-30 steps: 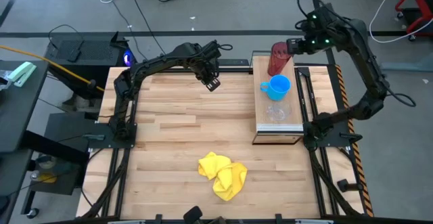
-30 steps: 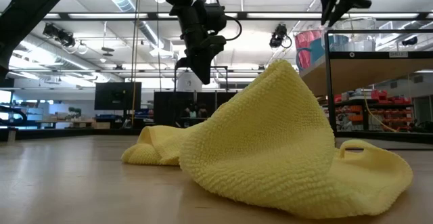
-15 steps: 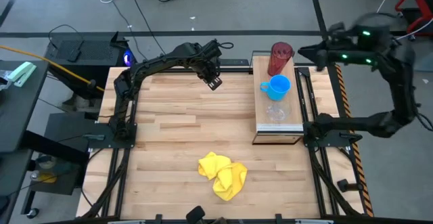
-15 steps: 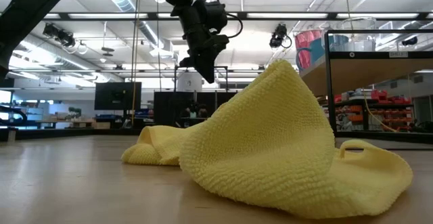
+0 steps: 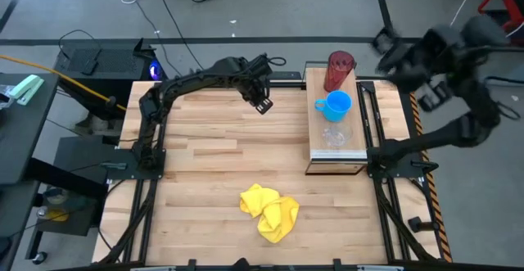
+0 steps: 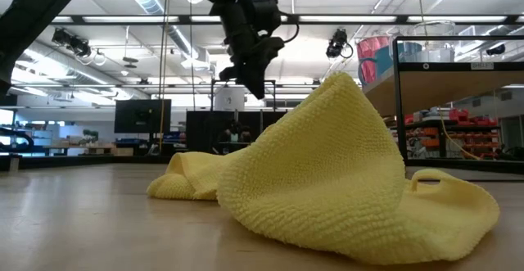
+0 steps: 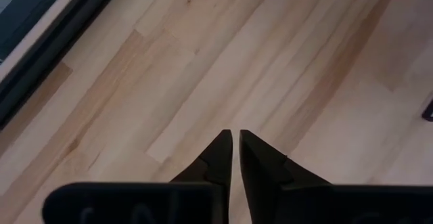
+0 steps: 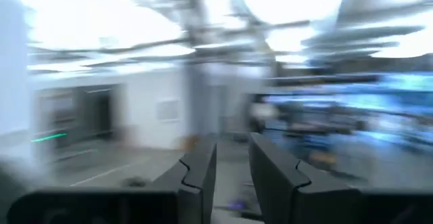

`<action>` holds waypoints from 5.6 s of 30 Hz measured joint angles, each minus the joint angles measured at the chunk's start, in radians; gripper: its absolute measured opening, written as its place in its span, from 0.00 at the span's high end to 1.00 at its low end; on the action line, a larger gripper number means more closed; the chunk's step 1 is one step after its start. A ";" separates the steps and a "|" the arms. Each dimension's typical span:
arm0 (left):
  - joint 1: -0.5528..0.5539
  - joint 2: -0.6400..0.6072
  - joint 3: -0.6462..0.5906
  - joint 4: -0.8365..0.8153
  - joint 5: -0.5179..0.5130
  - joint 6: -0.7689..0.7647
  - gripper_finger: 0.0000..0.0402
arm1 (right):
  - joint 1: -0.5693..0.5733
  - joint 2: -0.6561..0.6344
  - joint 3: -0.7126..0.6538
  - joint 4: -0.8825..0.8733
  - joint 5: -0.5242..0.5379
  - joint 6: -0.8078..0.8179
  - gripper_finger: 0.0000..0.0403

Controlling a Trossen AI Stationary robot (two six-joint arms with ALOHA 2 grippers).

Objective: Stack small to large cups/mugs on shelf
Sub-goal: Return to Home Position

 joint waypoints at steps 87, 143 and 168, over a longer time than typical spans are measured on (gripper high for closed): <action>-0.227 -1.622 -1.614 1.529 0.532 -0.268 0.90 | 1.012 -0.874 -1.631 1.043 0.389 -0.050 0.77; -0.290 -1.458 -1.733 1.666 0.568 -0.181 0.92 | 1.394 -0.873 -1.777 0.935 0.389 -0.282 0.77; -0.058 -1.693 -1.923 1.905 0.659 -0.399 0.92 | 1.394 -0.873 -1.776 0.932 0.389 -0.280 0.77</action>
